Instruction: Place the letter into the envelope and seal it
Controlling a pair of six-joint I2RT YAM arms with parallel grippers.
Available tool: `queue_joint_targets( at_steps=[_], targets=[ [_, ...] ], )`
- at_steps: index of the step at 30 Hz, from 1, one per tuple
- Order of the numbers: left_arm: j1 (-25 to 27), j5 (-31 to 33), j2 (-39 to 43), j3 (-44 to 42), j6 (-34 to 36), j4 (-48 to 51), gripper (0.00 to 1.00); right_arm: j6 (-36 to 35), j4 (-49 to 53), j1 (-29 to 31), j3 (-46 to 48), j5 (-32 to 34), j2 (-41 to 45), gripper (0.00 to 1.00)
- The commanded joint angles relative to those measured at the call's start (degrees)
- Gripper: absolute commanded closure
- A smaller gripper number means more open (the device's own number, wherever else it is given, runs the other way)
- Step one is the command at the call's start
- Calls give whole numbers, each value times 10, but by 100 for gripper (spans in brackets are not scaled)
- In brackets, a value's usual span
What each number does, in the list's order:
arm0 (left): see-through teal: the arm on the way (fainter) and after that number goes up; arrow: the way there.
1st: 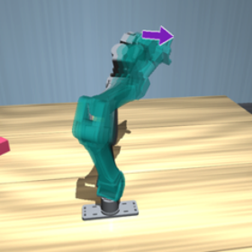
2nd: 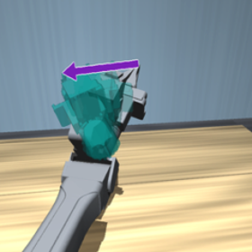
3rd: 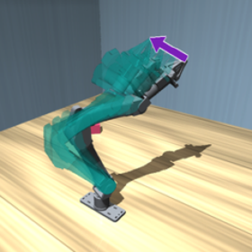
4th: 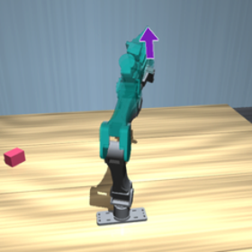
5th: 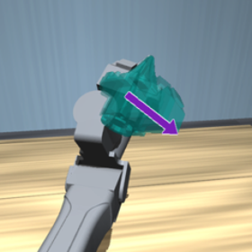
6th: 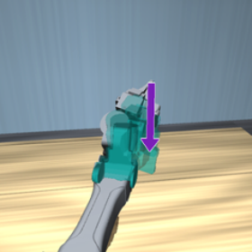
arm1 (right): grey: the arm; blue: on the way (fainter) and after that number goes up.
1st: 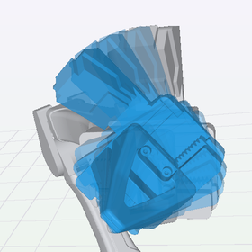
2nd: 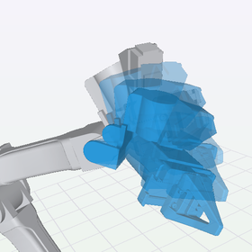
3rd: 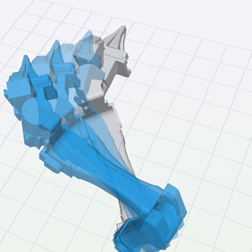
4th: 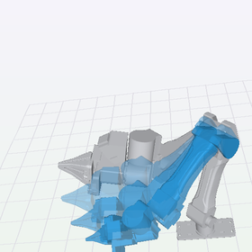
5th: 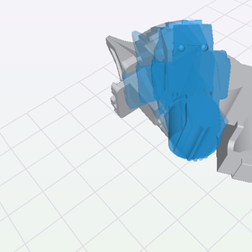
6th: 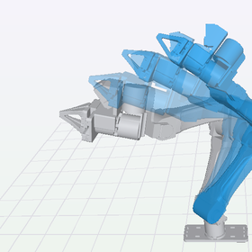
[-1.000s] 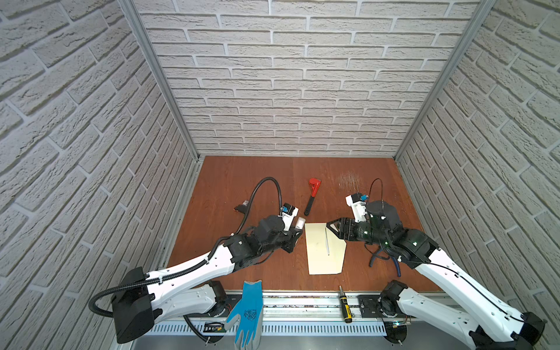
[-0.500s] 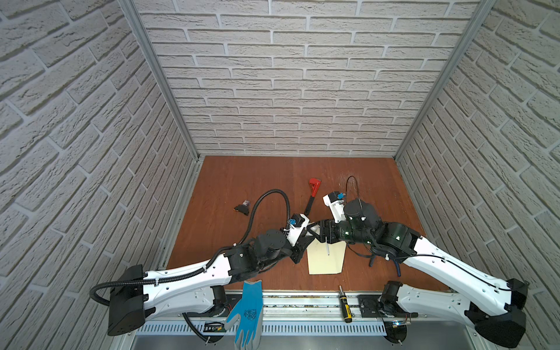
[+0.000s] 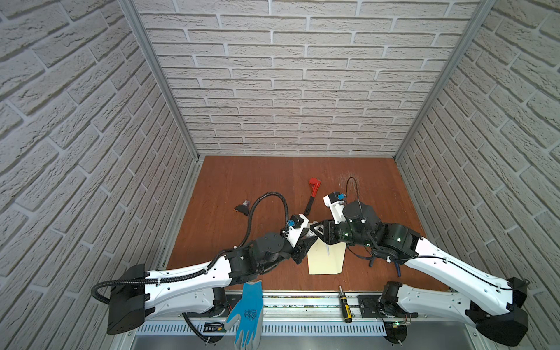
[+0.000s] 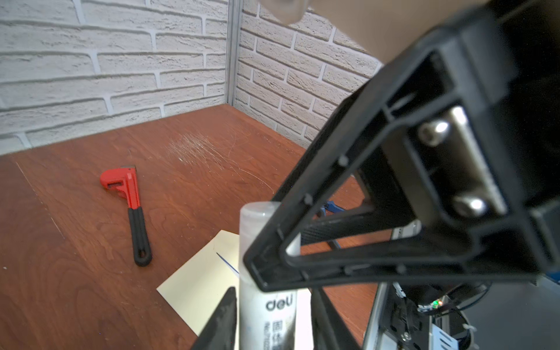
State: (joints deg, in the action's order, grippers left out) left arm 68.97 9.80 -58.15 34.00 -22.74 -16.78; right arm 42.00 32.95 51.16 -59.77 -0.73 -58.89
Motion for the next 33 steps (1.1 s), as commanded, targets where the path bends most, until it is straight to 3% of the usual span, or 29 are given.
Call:
queue_joint_targets(
  at_steps=[1, 20, 27, 33],
  targets=[
    [3, -1, -1, -4, -1, -36, 51, -17, 14, 9, -33, 22, 2, 74],
    [2, -37, -13, 20, 3, -4, 51, -49, 79, 24, -76, 36, -29, 74],
    [-6, -39, -22, 20, -10, -5, 54, -48, 80, 30, -80, 26, -35, 74],
    [-10, -39, -25, 19, -15, -9, 63, -46, 82, 34, -80, 21, -37, 74]
  ],
)
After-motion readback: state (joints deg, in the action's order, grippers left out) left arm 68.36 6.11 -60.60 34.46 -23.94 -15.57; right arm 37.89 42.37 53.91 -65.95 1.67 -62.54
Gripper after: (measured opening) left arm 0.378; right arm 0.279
